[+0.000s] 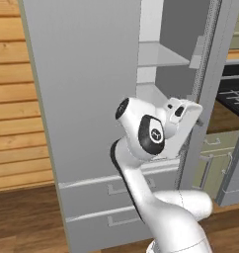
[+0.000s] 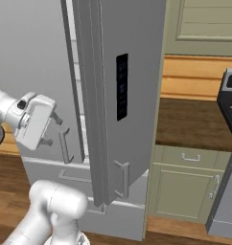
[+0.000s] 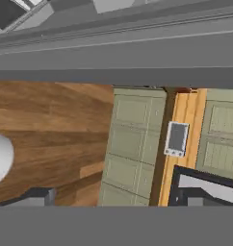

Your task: Take the strawberry from the fridge and place it on top of the pancake, located on the dining counter.

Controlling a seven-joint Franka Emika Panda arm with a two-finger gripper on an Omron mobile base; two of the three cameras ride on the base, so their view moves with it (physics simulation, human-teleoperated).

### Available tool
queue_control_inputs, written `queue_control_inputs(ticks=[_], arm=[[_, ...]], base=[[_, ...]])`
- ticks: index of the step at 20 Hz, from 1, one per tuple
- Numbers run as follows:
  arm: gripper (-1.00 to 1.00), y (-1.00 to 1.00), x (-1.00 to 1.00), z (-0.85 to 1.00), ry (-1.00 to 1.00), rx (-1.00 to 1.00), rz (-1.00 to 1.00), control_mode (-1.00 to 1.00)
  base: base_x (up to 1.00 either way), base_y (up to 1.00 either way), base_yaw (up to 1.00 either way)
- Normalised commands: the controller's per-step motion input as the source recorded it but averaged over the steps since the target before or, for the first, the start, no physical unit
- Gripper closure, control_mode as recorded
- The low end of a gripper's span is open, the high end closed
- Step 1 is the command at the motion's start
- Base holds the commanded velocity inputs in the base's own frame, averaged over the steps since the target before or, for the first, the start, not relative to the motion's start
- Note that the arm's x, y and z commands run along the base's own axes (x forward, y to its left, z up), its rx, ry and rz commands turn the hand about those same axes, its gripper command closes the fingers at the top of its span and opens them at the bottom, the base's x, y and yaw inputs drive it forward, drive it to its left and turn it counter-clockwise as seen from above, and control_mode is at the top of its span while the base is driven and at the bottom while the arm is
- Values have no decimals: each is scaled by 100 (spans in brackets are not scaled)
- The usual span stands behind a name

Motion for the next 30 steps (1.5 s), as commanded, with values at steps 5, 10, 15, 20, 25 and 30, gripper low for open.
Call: queue_control_inputs(ticks=[5,10,15,20,25,30], arm=[[-100,29,95,-1,21,-35,0,-100],[-100,-62,88,-13,0,1,0,-100],[-100,-46,50,-25,-7,2,1,-100],[-100,-54,-25,-19,-19,1,0,-100],[-100,-85,-56,-1,-23,5,0,-100],[-100,-91,-22,0,-20,6,1,-100]], base=[[0,0,0],[0,0,0],[0,0,0],[0,0,0],[0,0,0],[0,0,0]])
